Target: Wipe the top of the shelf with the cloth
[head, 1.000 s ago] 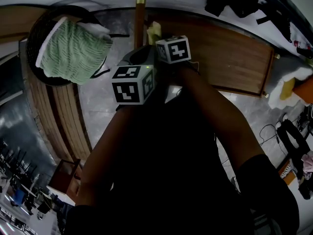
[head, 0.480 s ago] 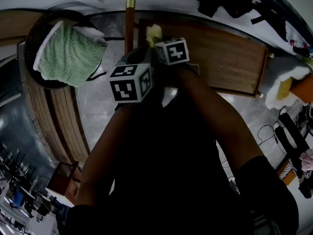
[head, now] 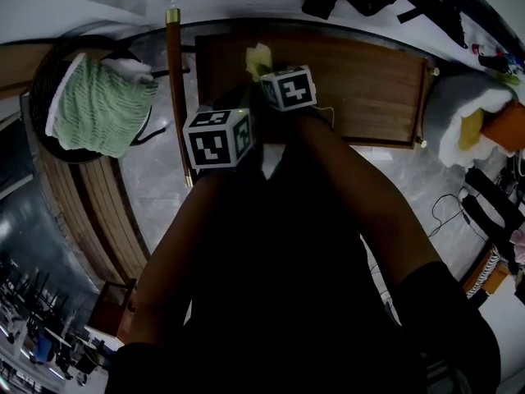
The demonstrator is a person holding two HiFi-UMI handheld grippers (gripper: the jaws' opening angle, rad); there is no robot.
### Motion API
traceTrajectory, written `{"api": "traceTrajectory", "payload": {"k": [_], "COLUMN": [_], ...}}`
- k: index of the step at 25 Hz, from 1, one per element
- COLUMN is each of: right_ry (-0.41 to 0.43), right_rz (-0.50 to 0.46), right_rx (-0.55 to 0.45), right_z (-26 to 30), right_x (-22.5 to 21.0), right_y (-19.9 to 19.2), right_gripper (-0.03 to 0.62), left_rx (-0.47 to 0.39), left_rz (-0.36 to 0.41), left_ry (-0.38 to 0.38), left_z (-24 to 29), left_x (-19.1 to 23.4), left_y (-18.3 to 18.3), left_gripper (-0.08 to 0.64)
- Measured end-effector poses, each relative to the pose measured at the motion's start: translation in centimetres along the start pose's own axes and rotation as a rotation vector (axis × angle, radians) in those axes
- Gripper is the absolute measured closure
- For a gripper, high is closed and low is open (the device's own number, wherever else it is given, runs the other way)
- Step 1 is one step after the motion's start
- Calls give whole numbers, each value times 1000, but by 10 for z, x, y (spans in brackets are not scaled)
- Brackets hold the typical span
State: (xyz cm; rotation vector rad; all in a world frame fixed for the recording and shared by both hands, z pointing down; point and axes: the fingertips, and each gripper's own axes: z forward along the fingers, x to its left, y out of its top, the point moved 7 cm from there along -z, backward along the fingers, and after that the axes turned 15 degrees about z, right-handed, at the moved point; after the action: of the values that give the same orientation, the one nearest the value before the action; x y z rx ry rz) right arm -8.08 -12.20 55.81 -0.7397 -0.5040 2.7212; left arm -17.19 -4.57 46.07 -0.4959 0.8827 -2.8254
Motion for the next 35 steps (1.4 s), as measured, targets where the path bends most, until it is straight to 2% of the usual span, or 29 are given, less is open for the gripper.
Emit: {"api": "traceTrajectory", "payload": {"k": [15, 35], "right_ry": [-88, -224], "right_rz": [30, 147], "right_rx": [-23, -73], "right_z": [-63, -149], "right_x": [-93, -229], "right_y": [-9, -25], "right_gripper": [551, 551], "left_rx": [43, 42], "left_rz": [40, 92], "left_ry": [-27, -104], "left_z": [45, 96], "left_x": [-69, -169], "left_y": [7, 21], "left_gripper": [549, 549]}}
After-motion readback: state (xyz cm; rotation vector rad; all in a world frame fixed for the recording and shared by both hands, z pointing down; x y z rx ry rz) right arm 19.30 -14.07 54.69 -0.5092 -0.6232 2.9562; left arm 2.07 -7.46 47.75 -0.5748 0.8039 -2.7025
